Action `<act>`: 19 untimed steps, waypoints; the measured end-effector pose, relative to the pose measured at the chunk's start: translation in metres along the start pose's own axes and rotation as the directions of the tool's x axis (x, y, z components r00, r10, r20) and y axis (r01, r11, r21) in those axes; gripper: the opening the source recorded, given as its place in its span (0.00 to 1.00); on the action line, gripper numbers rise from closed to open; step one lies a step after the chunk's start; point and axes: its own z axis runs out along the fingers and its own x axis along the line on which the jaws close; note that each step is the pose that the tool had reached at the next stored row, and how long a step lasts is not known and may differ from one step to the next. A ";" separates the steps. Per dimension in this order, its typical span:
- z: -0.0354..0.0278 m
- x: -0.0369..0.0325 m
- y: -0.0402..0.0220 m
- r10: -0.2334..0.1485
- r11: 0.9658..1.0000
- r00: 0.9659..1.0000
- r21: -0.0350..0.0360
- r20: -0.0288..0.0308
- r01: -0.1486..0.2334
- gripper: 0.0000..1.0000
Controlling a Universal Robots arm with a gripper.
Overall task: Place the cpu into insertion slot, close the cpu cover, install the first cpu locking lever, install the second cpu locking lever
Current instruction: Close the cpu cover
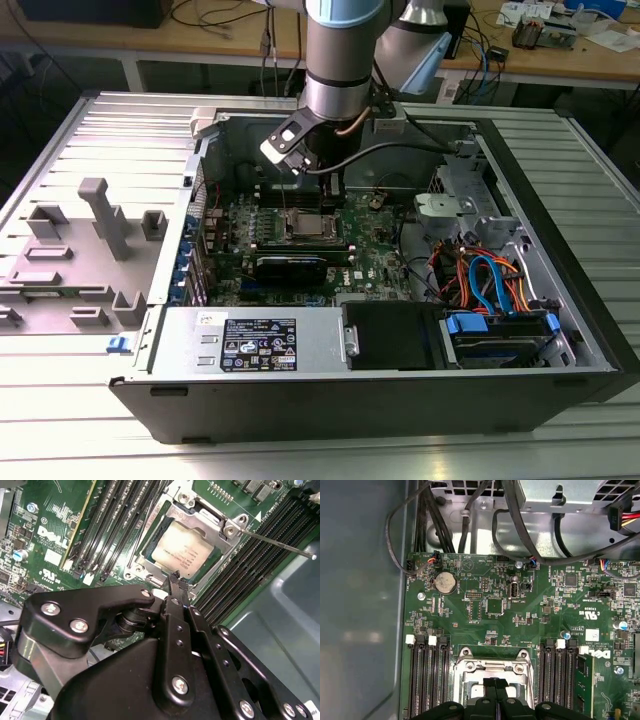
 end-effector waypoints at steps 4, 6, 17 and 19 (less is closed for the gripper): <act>0.0018 0.0002 -0.0049 -0.001 1.000 1.000 0.000 -0.001 0.001 0.11; 0.0021 0.0004 -0.0084 -0.001 1.000 1.000 0.000 -0.001 0.001 0.11; 0.0042 0.0011 -0.0234 -0.003 1.000 1.000 0.000 -0.003 0.003 0.11; 0.0045 0.0011 -0.0254 -0.003 1.000 1.000 0.000 -0.003 0.003 0.11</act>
